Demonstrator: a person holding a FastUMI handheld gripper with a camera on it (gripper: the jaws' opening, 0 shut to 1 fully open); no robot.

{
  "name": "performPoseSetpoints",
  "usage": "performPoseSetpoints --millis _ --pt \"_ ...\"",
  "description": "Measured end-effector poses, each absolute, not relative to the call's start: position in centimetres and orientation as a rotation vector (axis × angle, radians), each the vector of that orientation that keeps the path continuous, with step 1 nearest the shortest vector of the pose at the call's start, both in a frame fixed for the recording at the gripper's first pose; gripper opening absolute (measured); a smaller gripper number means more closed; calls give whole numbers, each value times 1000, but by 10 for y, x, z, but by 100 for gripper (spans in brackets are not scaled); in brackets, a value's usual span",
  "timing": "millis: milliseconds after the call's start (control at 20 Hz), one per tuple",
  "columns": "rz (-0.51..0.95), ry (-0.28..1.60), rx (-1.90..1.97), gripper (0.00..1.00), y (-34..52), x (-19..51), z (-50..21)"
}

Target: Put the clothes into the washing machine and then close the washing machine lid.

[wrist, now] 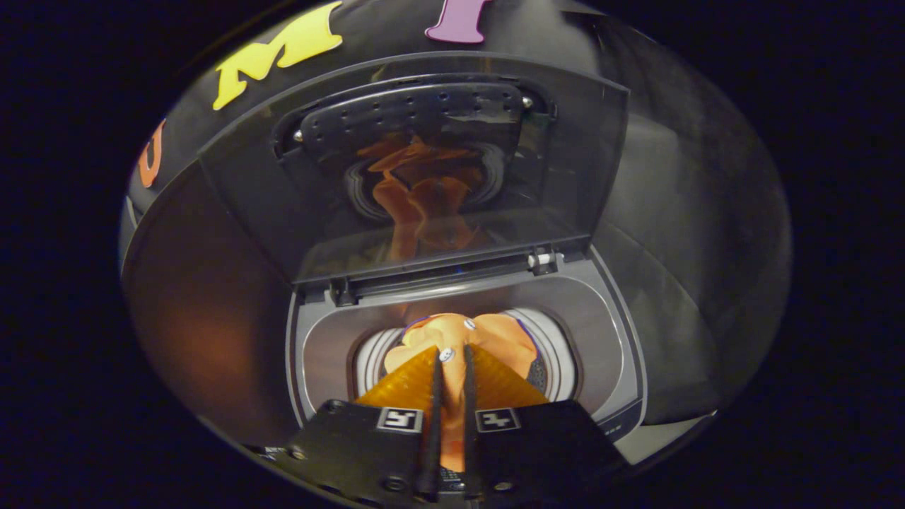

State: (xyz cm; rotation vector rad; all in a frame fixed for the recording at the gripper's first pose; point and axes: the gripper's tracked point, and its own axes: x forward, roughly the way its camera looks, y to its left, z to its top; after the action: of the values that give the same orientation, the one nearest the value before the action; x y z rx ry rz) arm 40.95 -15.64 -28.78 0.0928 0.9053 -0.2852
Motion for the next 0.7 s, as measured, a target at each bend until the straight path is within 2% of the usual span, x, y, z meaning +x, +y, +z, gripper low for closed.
performPoseSetpoints --millis 150,200,500,700 --pt "-245 907 89 83 -149 410 -284" --pt "-243 905 85 100 -149 409 -284" --pt "-237 882 46 100 -152 410 -271" --pt "-213 807 22 100 -150 413 -228"
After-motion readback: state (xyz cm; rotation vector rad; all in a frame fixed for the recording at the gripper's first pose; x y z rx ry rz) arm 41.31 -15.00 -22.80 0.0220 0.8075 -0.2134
